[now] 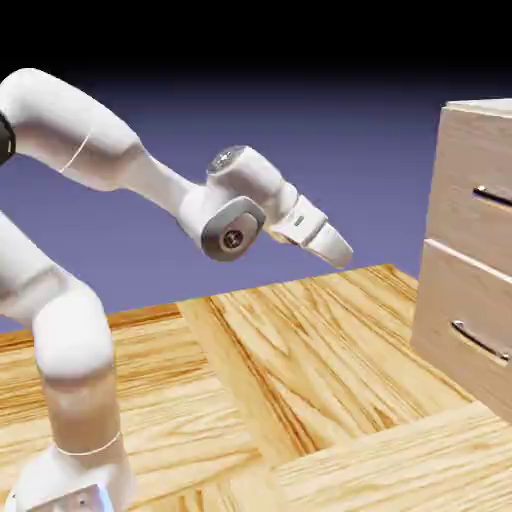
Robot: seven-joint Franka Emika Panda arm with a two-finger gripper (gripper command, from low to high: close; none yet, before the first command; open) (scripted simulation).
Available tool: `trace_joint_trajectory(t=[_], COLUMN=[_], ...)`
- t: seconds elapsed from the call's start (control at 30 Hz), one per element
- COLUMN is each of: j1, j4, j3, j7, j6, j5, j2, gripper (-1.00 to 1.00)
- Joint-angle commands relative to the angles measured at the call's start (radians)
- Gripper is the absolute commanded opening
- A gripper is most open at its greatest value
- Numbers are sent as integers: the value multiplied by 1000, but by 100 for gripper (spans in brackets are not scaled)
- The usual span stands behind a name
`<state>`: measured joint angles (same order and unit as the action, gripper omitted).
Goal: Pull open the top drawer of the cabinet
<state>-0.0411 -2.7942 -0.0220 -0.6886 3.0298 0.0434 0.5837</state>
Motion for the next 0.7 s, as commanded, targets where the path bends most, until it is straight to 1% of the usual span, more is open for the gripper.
trace_joint_trajectory(t=[0.0,0.67], j1=[-24,-507], j4=[13,275], j3=[-18,-383], j7=[44,913], j6=[-6,-125], j5=[36,756], j2=[11,239], gripper=[0,0])
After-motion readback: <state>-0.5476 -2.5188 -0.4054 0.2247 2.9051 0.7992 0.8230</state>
